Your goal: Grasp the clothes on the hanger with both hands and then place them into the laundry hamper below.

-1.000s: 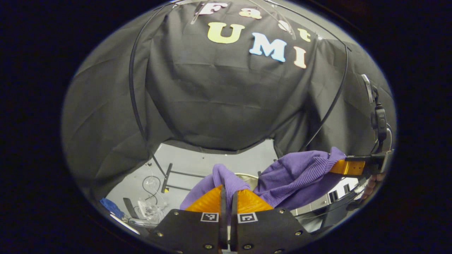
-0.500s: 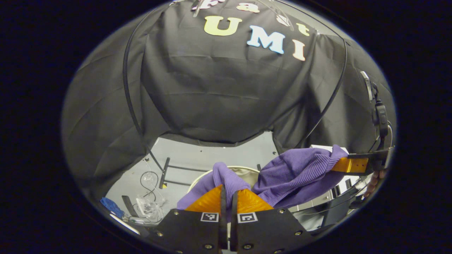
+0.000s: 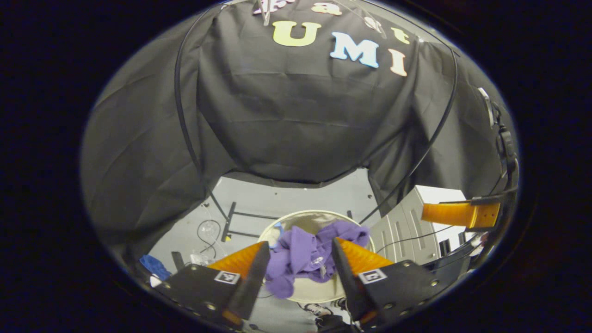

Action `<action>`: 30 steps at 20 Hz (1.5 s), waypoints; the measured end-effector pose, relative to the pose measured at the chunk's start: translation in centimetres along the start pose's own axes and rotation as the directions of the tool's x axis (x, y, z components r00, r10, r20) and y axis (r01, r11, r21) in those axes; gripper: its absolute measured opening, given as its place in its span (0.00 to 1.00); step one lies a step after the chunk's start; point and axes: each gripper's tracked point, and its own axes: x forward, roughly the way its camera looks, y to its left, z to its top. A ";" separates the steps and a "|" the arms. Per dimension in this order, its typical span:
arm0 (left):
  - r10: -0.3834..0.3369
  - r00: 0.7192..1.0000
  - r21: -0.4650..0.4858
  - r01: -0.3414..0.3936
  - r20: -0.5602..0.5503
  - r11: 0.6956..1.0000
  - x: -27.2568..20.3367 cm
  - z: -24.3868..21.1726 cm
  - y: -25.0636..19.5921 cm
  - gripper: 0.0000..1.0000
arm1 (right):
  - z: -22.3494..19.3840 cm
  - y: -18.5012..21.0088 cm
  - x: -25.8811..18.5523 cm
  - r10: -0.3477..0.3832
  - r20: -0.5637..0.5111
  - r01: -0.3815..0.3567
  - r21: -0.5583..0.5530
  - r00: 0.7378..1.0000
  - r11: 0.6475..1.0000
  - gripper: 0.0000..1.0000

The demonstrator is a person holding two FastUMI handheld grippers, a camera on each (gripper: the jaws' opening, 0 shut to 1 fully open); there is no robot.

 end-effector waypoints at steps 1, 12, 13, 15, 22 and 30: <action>0.023 1.000 0.002 -0.023 0.014 1.000 -1.0 0.4 0.5 0.83 | 1.0 -0.3 -0.9 -0.009 0.026 0.009 -0.001 1.000 1.000 0.95; 0.102 0.907 -0.025 -0.100 0.409 0.995 -17.1 20.6 2.3 0.91 | 19.0 -4.8 -15.4 -0.114 0.531 0.135 -0.001 0.840 0.991 0.95; 0.107 0.891 -0.026 -0.106 0.442 0.994 -18.8 22.7 2.4 0.91 | 20.5 -5.2 -16.6 -0.120 0.565 0.149 -0.005 0.816 0.989 0.95; 0.104 0.857 -0.027 -0.105 0.505 0.994 -22.0 26.2 2.2 0.97 | 23.2 -5.7 -19.4 -0.129 0.627 0.168 -0.002 0.768 0.986 0.96; 0.045 0.707 -0.030 -0.034 0.706 0.999 -31.3 34.6 1.6 0.92 | 28.3 -7.6 -29.1 -0.179 0.803 0.245 0.042 0.569 0.969 0.95; 0.108 0.615 -0.087 -0.064 0.781 0.994 -35.3 34.0 4.4 0.96 | 25.2 -10.9 -32.8 -0.295 0.788 0.316 0.135 0.540 0.939 0.95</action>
